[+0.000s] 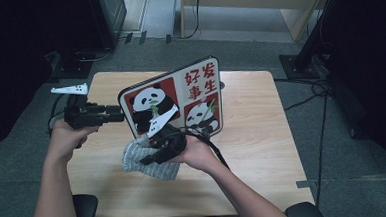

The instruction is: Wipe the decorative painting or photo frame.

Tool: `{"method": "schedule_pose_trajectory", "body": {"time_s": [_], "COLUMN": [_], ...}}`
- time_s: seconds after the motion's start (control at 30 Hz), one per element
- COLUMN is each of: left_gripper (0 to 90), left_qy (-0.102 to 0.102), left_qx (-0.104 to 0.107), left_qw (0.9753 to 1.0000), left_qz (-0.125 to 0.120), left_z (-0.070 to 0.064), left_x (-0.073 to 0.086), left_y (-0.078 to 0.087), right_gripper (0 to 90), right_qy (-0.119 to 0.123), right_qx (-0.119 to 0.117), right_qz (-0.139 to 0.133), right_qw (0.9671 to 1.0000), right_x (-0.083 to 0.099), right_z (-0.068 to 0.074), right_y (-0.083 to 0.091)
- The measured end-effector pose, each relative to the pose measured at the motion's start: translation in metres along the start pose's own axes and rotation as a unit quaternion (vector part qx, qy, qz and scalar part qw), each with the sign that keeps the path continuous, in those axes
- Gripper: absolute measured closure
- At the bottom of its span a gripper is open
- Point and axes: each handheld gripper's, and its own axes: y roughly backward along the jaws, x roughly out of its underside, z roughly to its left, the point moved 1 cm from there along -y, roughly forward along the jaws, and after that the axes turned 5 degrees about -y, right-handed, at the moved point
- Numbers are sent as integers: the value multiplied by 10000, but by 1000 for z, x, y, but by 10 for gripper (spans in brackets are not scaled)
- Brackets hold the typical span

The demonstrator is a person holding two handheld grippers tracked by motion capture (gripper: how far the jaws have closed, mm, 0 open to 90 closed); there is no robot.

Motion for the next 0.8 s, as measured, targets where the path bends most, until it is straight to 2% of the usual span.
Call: {"method": "schedule_pose_trajectory", "body": {"time_s": [0.07,0.2,0.43,0.6,0.67,0.8], "left_gripper": [471,464,459,455,452,450], "left_qy": [-34,-51,-31,-21,-19,-3], "left_qx": [-31,-53,-119,-120,-200,-208], "left_qw": [10000,10000,9998,9999,9998,9998], "left_qz": [8,-7,128,71,78,16], "left_z": [-2,-2,2,3,4,5], "left_x": [-1,-2,1,2,3,5], "left_y": [1,3,5,7,9,15], "right_gripper": [675,675,674,674,673,672], "right_qy": [20,132,284,401,443,476], "right_qx": [-73,-69,-99,-144,-136,-131], "right_qz": [-41,-92,-167,-185,-173,-208], "right_qw": [10000,9998,9994,9989,9988,9986], "right_x": [-5,-17,-39,-56,-63,-69], "right_z": [2,6,10,13,14,14], "right_y": [2,5,5,3,2,3]}}
